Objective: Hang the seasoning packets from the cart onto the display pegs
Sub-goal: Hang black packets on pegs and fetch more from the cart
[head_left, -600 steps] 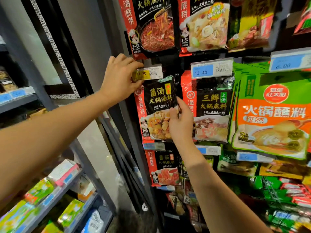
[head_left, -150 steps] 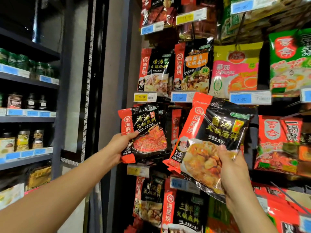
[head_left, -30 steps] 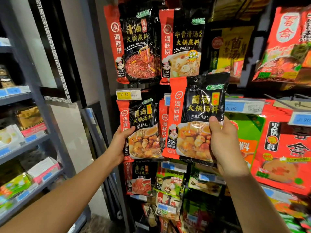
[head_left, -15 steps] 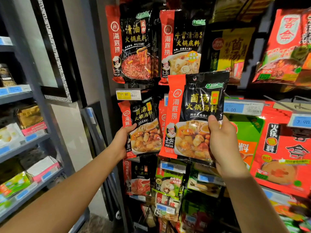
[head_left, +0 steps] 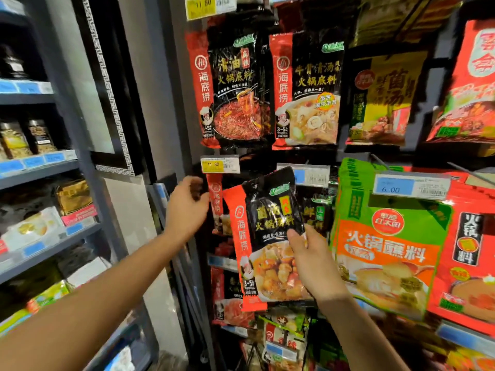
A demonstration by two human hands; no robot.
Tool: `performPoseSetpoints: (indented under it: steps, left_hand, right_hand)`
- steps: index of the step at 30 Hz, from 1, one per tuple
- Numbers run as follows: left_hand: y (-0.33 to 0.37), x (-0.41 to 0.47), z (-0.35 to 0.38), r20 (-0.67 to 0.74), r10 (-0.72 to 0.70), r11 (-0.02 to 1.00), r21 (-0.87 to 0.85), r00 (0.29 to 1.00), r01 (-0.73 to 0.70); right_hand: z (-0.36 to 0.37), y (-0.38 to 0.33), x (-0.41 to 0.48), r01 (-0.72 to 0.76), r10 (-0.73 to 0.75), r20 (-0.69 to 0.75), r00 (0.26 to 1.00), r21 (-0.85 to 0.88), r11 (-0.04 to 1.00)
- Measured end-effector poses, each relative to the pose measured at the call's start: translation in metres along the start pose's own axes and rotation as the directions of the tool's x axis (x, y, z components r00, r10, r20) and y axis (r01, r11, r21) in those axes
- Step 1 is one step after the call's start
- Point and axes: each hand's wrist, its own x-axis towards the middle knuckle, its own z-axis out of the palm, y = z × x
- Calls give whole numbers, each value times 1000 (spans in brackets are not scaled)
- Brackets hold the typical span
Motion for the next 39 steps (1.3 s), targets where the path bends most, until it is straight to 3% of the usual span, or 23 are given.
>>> performPoseSetpoints:
  steps: [3, 5, 7, 10, 16, 24, 32, 39]
  left_hand:
    - [29, 30, -20, 40, 413, 874, 262, 910, -409]
    - [38, 51, -26, 178, 515, 722, 436, 838, -536]
    - [42, 65, -28, 285, 520, 642, 492, 806, -588]
    - [51, 72, -36, 352, 512, 588, 521, 783, -619]
    - [59, 78, -42, 407, 484, 621, 464, 775, -632]
    - [58, 82, -40, 362, 490, 679, 412, 793, -608]
    - [59, 85, -34, 324, 496, 701, 399, 806, -592]
    - [57, 74, -27, 360, 657, 391, 589, 663, -707]
  right_hand:
    - [28, 3, 12, -41, 42, 81, 996, -20, 999]
    - [44, -2, 22, -40, 38, 86, 996, 23, 999]
    - [58, -7, 34, -40, 32, 83, 996, 86, 996]
    - [73, -16, 48, -57, 43, 75, 996, 198, 979]
    - [92, -27, 57, -89, 73, 60, 995, 315, 945]
    - [97, -20, 57, -155, 159, 13, 987, 316, 936]
    - [95, -13, 57, -95, 75, 75, 994, 325, 941]
    - [103, -13, 66, -39, 29, 36, 999, 333, 942]
